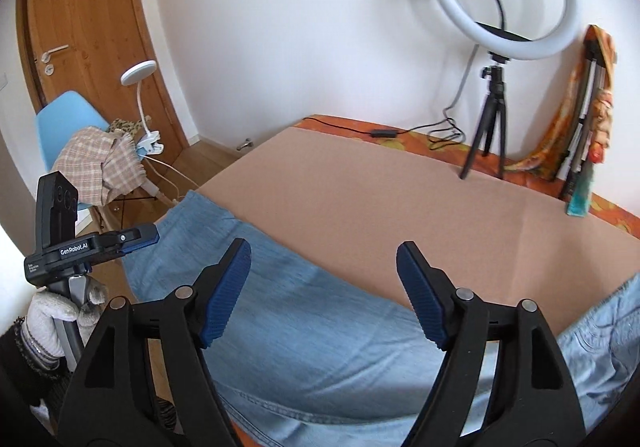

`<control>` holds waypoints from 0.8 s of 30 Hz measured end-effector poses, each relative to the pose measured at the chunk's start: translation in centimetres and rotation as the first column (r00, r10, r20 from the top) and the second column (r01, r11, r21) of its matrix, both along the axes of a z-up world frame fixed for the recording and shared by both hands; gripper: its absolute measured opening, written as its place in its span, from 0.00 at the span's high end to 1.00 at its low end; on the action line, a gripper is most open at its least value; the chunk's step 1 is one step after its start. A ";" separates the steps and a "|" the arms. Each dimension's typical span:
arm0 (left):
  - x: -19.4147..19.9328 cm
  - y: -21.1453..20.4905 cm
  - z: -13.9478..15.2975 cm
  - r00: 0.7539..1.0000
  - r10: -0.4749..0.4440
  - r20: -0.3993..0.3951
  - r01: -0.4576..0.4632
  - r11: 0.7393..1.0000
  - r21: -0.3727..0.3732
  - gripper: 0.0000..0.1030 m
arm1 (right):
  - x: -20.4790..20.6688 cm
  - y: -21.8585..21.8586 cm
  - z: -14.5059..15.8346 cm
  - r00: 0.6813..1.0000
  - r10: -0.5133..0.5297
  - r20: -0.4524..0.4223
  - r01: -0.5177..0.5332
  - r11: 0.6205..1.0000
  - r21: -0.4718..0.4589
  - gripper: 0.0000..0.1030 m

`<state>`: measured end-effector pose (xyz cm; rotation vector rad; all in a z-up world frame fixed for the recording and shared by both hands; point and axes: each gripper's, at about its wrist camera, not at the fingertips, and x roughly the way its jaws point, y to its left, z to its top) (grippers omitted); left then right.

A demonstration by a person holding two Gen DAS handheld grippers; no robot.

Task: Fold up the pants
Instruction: 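Move both tools back to the waistband end of the folded jeans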

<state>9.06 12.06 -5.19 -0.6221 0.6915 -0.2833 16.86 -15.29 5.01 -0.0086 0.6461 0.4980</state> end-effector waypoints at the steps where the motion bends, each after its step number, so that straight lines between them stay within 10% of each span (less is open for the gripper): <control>1: 0.5 -0.9 0.2 1.000 -0.023 -0.002 0.023 1.000 0.002 0.51 | -0.6 -1.5 0.0 1.000 -0.031 0.002 0.031 0.999 -0.009 0.19; 13: 5.8 -12.8 2.6 0.948 -0.313 -0.051 0.314 0.950 0.003 0.47 | -6.8 -15.5 0.1 0.944 -0.330 0.019 0.331 0.944 -0.014 0.06; 24: 9.2 -26.7 1.2 0.826 -0.552 -0.112 0.552 0.833 -0.038 0.47 | -11.6 -26.5 -2.6 0.832 -0.552 -0.051 0.553 0.832 0.029 0.06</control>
